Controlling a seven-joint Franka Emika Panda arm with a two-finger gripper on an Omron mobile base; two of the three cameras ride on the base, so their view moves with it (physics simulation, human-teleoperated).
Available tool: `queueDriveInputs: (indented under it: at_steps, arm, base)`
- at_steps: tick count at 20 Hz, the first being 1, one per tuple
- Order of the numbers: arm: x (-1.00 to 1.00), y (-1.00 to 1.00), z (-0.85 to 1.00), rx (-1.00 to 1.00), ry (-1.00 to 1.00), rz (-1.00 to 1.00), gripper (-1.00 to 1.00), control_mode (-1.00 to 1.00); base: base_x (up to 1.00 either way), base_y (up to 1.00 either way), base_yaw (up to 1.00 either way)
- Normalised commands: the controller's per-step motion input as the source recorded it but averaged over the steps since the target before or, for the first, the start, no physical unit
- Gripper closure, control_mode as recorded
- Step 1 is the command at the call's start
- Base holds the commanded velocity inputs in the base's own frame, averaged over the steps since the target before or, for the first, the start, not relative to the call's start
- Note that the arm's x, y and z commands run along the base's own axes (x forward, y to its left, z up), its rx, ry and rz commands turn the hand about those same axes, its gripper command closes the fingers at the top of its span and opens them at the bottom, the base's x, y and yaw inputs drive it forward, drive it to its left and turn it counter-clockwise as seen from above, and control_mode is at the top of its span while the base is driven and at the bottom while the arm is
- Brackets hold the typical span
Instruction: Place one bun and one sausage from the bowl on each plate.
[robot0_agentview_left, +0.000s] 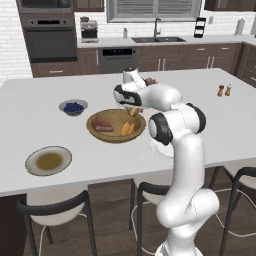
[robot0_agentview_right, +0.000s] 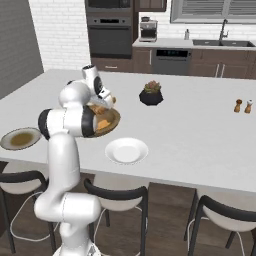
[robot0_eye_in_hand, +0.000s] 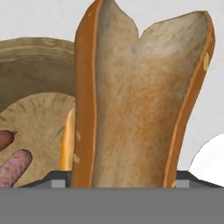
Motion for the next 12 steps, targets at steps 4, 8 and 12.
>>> queueDriveInputs:
  at_steps: [4,8,12]
  arm:
    - [-1.00,-0.43,0.42,0.09,-0.09,0.00,1.00,-1.00]
    - [-1.00,-0.16,0.34,0.11,-0.17,0.00,1.00,-1.00]
    - [-1.00,0.00,0.13,0.01,-0.22,0.00,1.00,-1.00]
  base:
    - [0.00,0.00,0.00]
    - [0.00,0.00,0.00]
    - [0.00,0.00,0.00]
